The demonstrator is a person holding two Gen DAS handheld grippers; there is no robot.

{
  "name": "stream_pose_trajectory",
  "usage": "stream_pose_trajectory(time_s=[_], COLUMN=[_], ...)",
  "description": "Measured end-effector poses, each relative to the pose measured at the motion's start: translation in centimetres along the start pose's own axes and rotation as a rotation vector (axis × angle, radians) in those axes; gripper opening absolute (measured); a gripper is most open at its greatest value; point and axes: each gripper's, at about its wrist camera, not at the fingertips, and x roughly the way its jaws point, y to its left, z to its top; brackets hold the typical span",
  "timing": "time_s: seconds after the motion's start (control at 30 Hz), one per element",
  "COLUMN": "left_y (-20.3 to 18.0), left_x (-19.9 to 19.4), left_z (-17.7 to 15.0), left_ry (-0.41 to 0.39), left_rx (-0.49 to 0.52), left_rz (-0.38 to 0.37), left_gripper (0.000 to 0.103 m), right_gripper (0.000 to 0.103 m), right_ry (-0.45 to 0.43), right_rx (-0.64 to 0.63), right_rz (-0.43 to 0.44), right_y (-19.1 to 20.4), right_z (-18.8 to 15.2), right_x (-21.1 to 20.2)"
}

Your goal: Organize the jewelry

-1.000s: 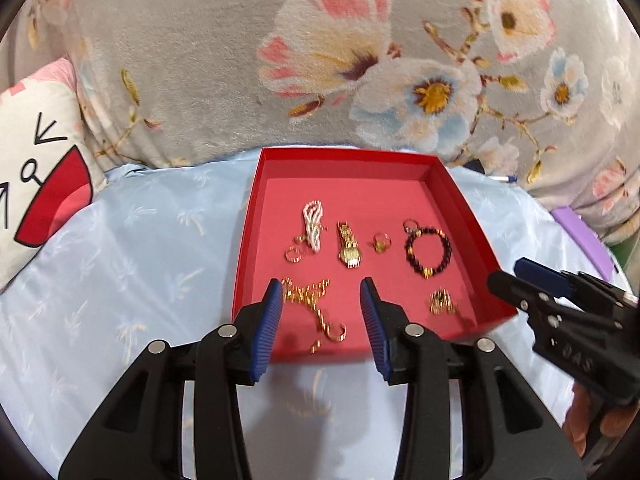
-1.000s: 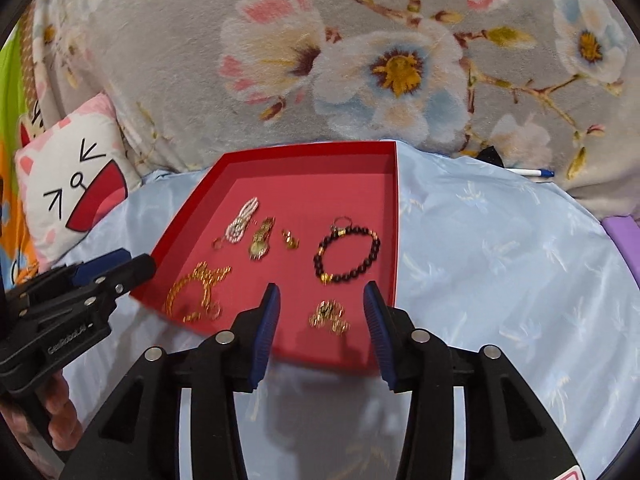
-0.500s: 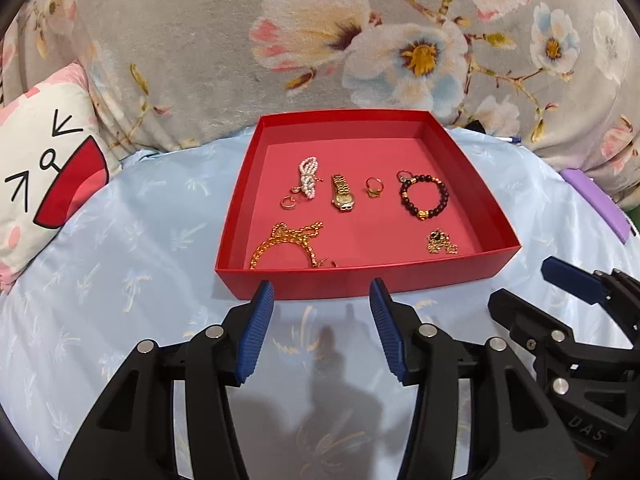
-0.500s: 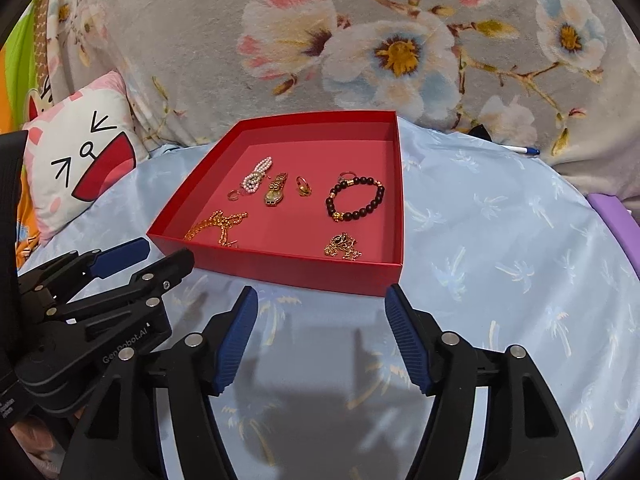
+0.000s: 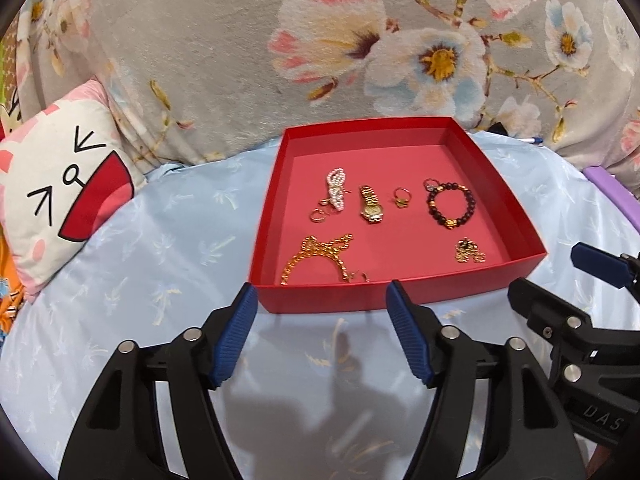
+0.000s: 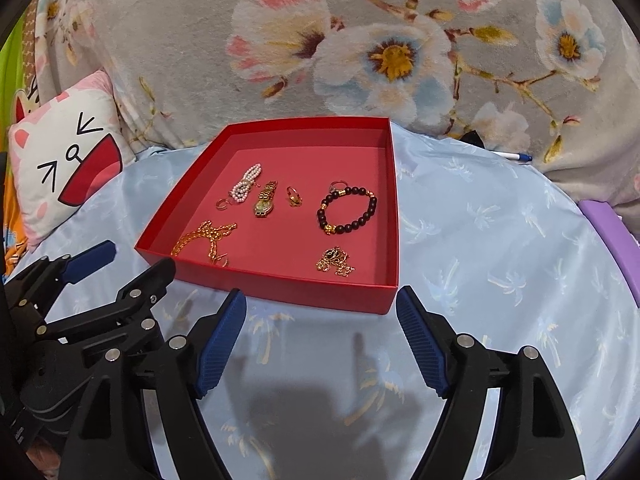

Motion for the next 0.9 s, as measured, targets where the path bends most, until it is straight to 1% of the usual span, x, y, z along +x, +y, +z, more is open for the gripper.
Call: stream_pose_trajectory(time_s=[0.23,0.6,0.9], left_y=[-0.1,0.0,0.6], left_x=[1.1,2.5,3.1], left_z=[0.7,1.6,1.7], left_ry=[0.022,0.041,0.09], left_rx=[0.013,0.016,-0.009], left_rz=[0.02,0.046,0.036], left_gripper=[0.068,0.068,0.068], right_gripper=[0.077,0.077,0.077], right_ry=[0.017,0.03,0.043], right_rx=[0.028,0.017,0.016], right_rz=[-0.011,-0.039,-0.041], right_y=[-0.3,-0.1,0.2], right_z=[1.1,2.0,2.3], right_x=[1.1,2.5,2.9])
